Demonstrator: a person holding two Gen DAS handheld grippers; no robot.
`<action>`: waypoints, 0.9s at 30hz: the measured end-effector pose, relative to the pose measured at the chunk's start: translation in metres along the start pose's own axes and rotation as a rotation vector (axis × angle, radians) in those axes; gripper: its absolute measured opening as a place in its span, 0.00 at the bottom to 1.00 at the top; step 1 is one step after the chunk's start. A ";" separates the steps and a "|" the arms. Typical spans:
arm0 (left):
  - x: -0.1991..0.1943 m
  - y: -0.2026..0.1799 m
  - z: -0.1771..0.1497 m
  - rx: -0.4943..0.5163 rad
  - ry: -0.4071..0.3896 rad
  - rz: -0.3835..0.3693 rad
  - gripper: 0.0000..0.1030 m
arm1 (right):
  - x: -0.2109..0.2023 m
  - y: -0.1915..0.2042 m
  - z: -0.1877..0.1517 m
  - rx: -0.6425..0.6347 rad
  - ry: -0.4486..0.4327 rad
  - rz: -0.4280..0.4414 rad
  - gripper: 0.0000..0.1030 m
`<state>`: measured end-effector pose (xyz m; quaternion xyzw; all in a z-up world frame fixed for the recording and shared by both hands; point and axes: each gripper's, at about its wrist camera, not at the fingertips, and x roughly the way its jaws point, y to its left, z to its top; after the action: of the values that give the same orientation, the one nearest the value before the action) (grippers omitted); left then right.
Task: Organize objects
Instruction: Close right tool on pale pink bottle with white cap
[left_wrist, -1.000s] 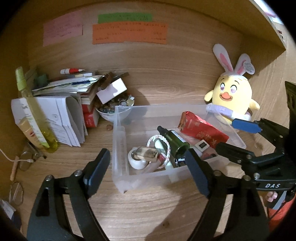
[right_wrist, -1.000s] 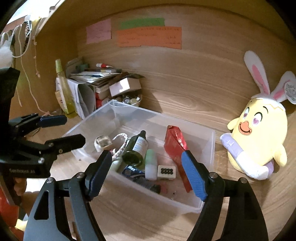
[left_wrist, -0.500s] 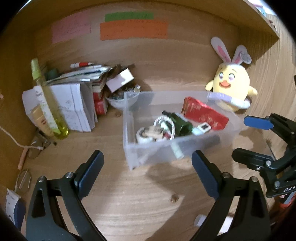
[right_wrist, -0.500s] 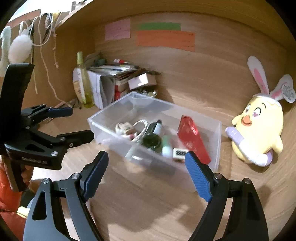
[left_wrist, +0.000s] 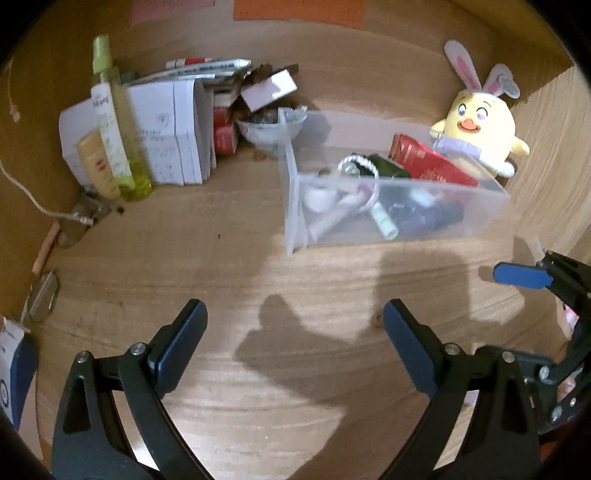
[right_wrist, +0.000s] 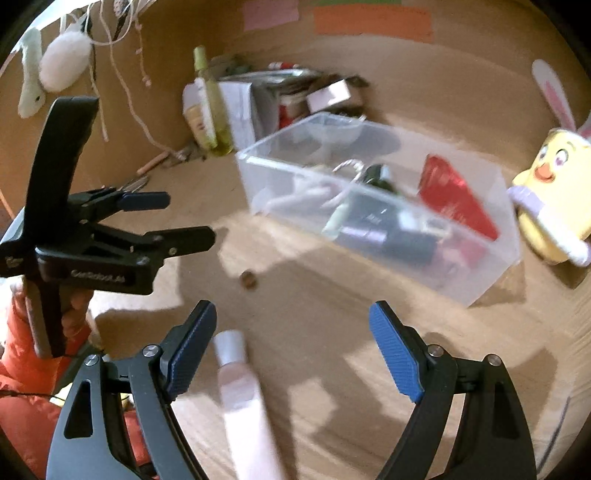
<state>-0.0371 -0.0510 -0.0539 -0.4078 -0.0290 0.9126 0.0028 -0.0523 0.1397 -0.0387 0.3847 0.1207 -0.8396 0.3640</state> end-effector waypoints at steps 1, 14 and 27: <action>0.000 0.000 -0.003 -0.001 0.003 -0.001 0.94 | 0.002 0.004 -0.003 -0.009 0.011 0.006 0.80; 0.005 -0.011 -0.017 0.024 0.033 -0.073 0.78 | 0.029 0.033 -0.024 -0.098 0.110 0.044 0.23; 0.028 -0.035 -0.009 0.067 0.102 -0.152 0.55 | 0.006 0.001 -0.015 -0.002 0.031 -0.039 0.19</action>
<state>-0.0499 -0.0144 -0.0788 -0.4500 -0.0290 0.8883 0.0873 -0.0458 0.1425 -0.0532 0.3949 0.1349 -0.8403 0.3461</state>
